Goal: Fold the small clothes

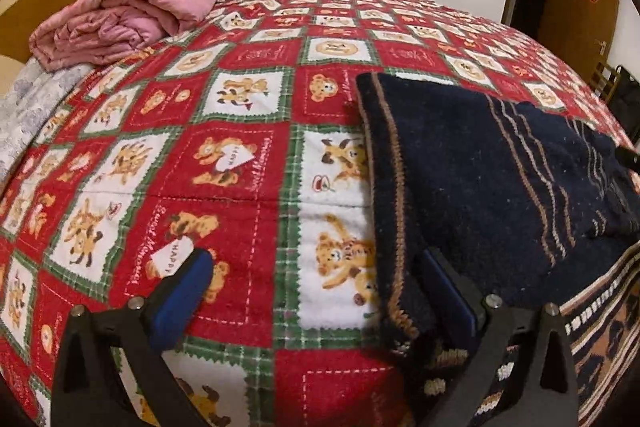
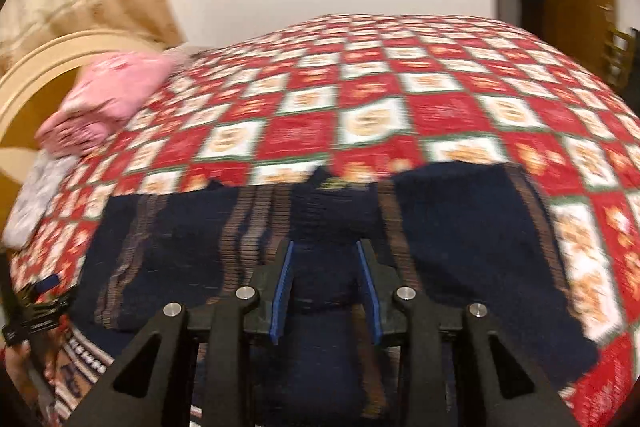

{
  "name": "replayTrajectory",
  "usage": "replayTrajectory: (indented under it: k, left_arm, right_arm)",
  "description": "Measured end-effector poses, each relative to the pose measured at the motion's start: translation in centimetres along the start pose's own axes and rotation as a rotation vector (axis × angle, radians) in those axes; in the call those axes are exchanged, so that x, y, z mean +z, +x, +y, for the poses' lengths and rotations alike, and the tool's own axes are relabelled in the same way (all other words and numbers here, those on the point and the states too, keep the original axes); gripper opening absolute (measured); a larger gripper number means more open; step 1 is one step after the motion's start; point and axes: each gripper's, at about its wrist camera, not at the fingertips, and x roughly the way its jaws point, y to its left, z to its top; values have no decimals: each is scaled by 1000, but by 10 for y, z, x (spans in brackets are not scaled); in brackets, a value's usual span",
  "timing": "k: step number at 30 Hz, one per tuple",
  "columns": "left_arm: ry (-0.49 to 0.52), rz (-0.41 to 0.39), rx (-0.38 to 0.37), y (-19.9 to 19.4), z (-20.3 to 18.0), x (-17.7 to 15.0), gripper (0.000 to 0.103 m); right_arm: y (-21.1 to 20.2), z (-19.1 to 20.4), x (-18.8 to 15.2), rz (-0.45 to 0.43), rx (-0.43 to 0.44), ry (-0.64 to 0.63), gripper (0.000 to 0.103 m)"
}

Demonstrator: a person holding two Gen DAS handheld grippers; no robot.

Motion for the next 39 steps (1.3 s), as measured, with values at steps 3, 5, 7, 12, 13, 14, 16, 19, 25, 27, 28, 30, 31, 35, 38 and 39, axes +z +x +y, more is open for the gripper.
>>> replayTrajectory:
  k: [3,5,7,12,13,14,16,19,25,27,28,30,31,35,38,39]
  left_arm:
    - [17,0,20,0,-3,0,103]
    - [15,4,17,-1,-2,-2,103]
    - [8,4,7,-1,0,-3,103]
    - [-12,4,-19,-1,3,-2,103]
    - [-16,-14,-16,-5,4,-3,103]
    - [-16,-44,-8,-11,3,-4,103]
    - [1,-100,-24,-21,1,-7,103]
    - [30,-78,-18,-16,-5,-7,103]
    - [-3,-31,-90,-7,3,-5,103]
    - [-18,-27,-104,-7,5,-6,103]
    - [-21,-25,-110,-7,5,-7,103]
    - [-25,-19,-120,-6,5,-6,103]
    - [-27,-17,-127,-5,5,-6,103]
    - [-29,-1,-161,-2,6,-5,103]
    - [-23,0,-157,-2,5,-6,103]
    - [-22,1,-154,-2,4,-6,103]
  right_arm:
    - [24,3,-10,81,-28,-5,43]
    - [22,9,-17,79,-49,-55,43]
    - [18,16,-21,94,-69,-91,43]
    - [0,15,-13,40,-97,-101,43]
    - [-2,9,-11,36,-141,-84,43]
    - [-1,-3,-8,36,-162,-14,43]
    - [6,-24,-7,59,-152,97,43]
    - [15,-42,-11,57,-133,159,43]
    - [12,-36,-13,58,-35,160,13]
    - [1,-30,-12,37,-53,135,12]
    - [-6,-27,-13,26,-64,115,12]
    - [-25,-22,-17,13,-86,77,11]
    - [-29,-22,-20,15,-100,67,11]
    - [-12,-28,-25,52,-151,3,12]
    - [-6,-39,-24,14,-231,27,39]
    - [-11,-42,-24,0,-247,50,48]
